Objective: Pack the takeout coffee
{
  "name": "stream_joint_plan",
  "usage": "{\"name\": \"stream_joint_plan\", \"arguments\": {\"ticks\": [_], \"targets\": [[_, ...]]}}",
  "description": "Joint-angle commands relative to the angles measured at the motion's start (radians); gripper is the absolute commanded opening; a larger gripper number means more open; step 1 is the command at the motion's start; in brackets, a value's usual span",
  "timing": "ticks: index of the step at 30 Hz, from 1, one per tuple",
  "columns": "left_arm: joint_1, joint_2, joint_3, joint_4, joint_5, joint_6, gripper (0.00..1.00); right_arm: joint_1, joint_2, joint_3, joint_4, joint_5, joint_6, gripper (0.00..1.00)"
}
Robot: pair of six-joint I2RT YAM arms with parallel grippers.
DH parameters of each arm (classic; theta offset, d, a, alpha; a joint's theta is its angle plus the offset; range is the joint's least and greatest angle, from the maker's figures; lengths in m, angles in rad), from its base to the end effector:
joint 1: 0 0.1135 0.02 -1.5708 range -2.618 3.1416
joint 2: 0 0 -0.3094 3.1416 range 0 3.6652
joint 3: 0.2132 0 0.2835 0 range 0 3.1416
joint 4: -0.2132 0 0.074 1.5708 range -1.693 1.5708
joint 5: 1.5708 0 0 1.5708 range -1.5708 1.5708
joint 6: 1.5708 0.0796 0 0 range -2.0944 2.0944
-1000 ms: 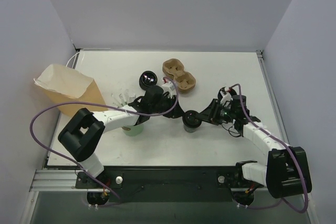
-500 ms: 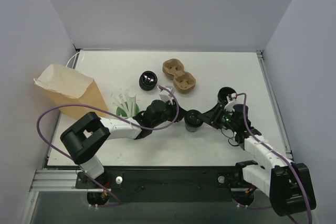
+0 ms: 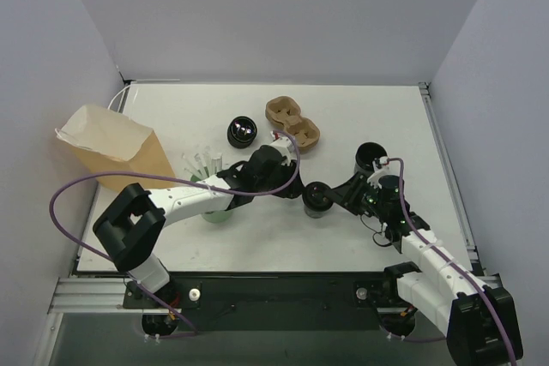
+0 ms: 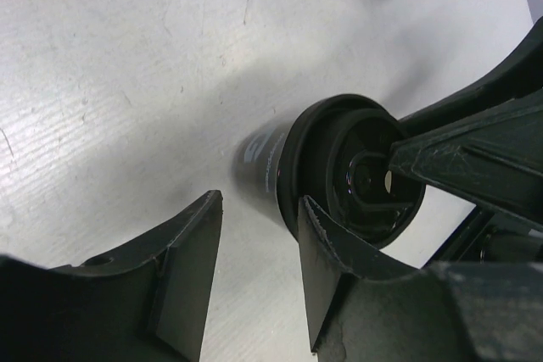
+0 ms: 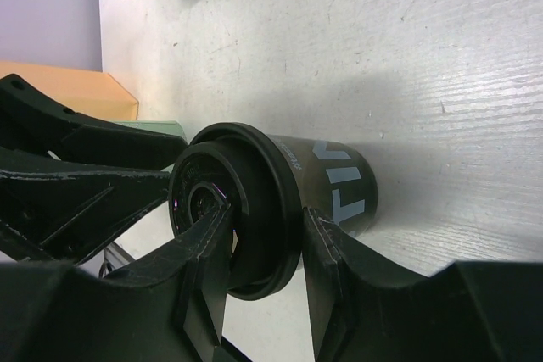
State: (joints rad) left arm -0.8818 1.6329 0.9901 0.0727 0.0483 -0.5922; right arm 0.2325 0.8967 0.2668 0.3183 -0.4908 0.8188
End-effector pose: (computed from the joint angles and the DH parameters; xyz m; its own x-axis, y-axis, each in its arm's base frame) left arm 0.2680 -0.3314 0.2214 -0.7295 0.0087 -0.6839 0.4696 0.7334 -0.4915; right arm 0.2087 0.0880 0.1963 -0.6710 0.5030 -0.5447 -0.2191 0.5672 0.7939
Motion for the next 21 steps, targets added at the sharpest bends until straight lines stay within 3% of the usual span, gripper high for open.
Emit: {"name": "stream_joint_plan", "arguments": {"ticks": [1,8,21], "targets": [[0.024,-0.067,0.044,-0.215,0.051,0.045,0.51,0.022,0.045,-0.02,-0.234,0.096,-0.046,0.32],[0.0,-0.105,-0.06,-0.096,0.102,-0.044,0.51,0.044,0.059,-0.009,-0.228,0.113,-0.038,0.33],[0.017,-0.102,-0.117,0.113,0.157,-0.138,0.51,0.048,0.067,-0.009,-0.225,0.113,-0.037,0.33]]}}
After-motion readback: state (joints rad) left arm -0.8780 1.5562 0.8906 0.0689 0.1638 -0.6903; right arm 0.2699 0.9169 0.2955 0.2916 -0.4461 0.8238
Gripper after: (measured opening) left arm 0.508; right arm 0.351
